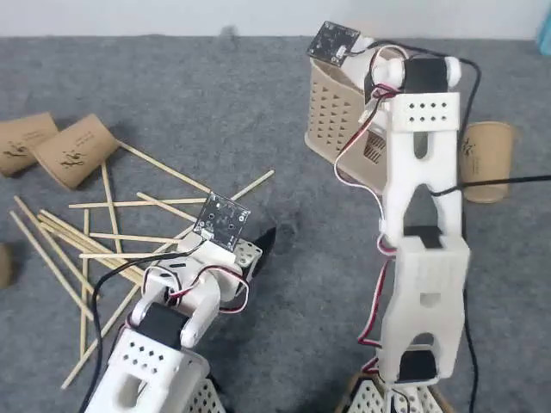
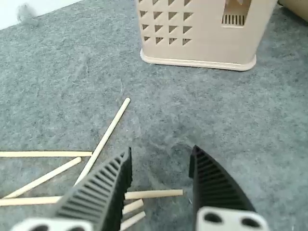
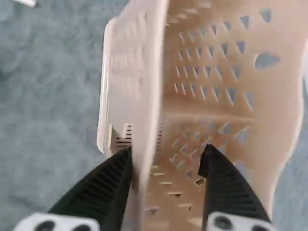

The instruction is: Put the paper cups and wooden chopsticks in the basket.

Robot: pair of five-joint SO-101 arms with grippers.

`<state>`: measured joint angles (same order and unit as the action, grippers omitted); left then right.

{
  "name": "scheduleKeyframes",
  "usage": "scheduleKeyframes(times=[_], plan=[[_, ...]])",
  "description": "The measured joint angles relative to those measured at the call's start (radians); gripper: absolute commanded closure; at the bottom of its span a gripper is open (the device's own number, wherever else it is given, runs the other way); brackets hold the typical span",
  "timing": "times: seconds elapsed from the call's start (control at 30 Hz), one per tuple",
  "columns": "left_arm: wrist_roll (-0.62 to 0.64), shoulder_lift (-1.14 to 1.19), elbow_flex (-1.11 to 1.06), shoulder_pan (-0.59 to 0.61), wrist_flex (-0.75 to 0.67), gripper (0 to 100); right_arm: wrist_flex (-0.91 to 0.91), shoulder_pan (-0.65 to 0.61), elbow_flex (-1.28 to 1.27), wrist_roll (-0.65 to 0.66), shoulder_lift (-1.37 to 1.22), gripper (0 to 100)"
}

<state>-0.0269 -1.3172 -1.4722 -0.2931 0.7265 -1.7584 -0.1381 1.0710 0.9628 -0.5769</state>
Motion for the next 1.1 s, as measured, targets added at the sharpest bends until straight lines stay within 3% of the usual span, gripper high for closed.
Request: scheduleKeyframes(times=[0.2,0.5,0.77,0.93,1.1], plan=[[0.0,0.0,0.0,0.0,0.0,81,0.0,-0.003,-0.198,-0.002,0.276,79.0],[0.0,0.0,-0.002,0.0,0.0,81,0.0,0.015,-0.275,-0.14,0.466,79.1],[0.0,0.0,-0.005,-0.002,0.0,81,0.0,-0.008,-0.643,-0.066,0.523,78.6],[0.0,0.0,-0.005,-0.002,0.0,81,0.0,-0.11,-0.839,0.005,0.608,65.8],[0.0,0.0,-0.005,-0.002,0.0,81,0.0,-0.166,-0.948,0.043,0.684,66.7]])
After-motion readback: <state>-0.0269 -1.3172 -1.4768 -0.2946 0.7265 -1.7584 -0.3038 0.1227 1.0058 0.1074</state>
